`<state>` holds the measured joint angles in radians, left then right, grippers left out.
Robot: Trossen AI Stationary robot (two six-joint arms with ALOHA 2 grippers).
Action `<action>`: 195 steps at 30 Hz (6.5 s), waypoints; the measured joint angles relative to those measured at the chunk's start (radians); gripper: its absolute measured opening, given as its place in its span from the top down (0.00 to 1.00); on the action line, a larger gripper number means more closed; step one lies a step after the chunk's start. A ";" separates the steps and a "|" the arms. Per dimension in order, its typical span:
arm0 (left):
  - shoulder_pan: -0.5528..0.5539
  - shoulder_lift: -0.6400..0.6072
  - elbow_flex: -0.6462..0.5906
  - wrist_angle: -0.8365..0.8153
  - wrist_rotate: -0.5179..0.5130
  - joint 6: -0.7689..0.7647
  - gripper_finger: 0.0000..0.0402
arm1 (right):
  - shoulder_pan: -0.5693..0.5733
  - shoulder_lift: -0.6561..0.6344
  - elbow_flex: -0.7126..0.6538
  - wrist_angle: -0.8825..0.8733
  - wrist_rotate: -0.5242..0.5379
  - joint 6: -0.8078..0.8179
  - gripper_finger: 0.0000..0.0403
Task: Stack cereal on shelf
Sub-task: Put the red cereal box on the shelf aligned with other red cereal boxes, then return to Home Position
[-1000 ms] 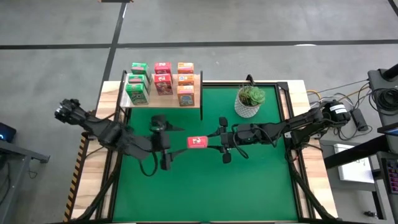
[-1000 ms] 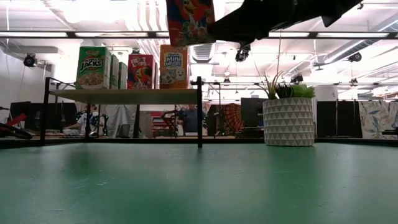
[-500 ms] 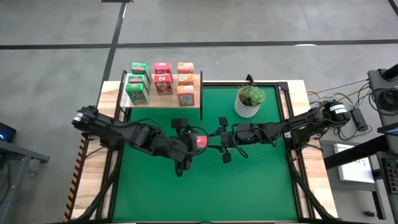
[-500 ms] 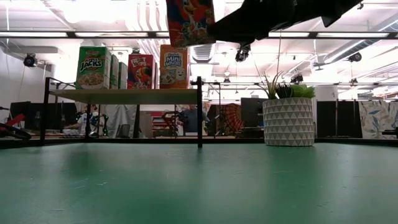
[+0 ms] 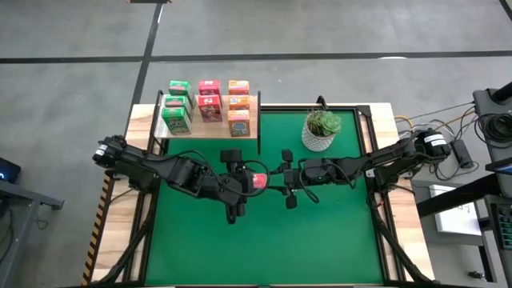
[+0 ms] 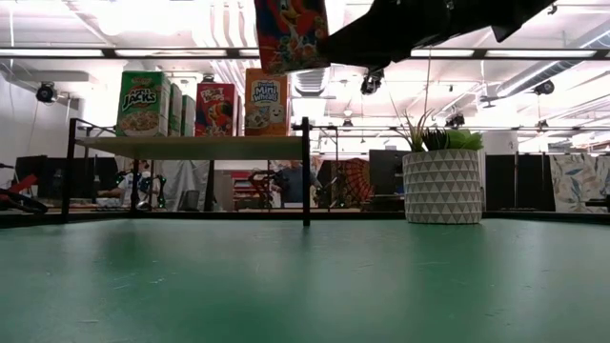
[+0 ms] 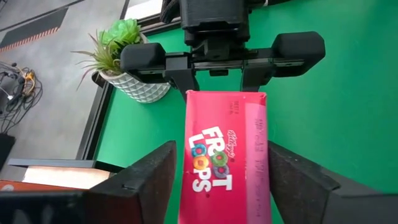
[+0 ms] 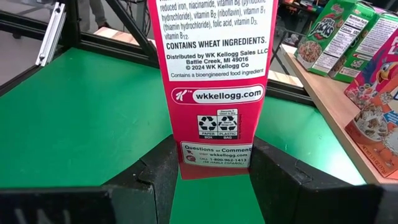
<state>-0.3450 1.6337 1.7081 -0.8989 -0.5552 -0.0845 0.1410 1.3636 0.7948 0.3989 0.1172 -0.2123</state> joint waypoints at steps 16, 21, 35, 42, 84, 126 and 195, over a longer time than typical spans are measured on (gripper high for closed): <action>0.001 -0.013 -0.003 -0.093 0.000 0.041 0.60 | 0.000 -0.004 0.000 0.021 -0.005 0.011 0.33; 0.004 -0.083 -0.003 -0.161 -0.002 0.083 0.61 | 0.000 -0.031 0.000 0.025 -0.004 0.011 0.28; 0.241 -0.375 -0.063 -0.357 0.047 0.266 0.61 | 0.000 -0.074 0.001 0.016 -0.004 0.011 0.27; 0.477 -0.441 -0.189 -0.230 0.226 0.416 0.61 | -0.001 -0.074 0.001 0.014 -0.003 0.011 0.26; 0.801 -0.444 -0.334 -0.103 0.444 0.553 0.61 | -0.004 -0.073 -0.001 0.001 -0.002 0.026 0.25; 0.895 -0.406 -0.335 -0.150 0.567 0.552 0.52 | -0.004 -0.073 -0.001 0.001 -0.003 0.029 0.25; 0.894 -0.422 -0.250 -0.318 0.327 0.560 1.00 | -0.005 -0.073 0.000 -0.005 0.016 -0.016 0.25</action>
<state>0.5491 1.2121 1.4578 -1.2168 -0.2278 0.4751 0.1364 1.2903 0.7944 0.3935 0.1330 -0.2282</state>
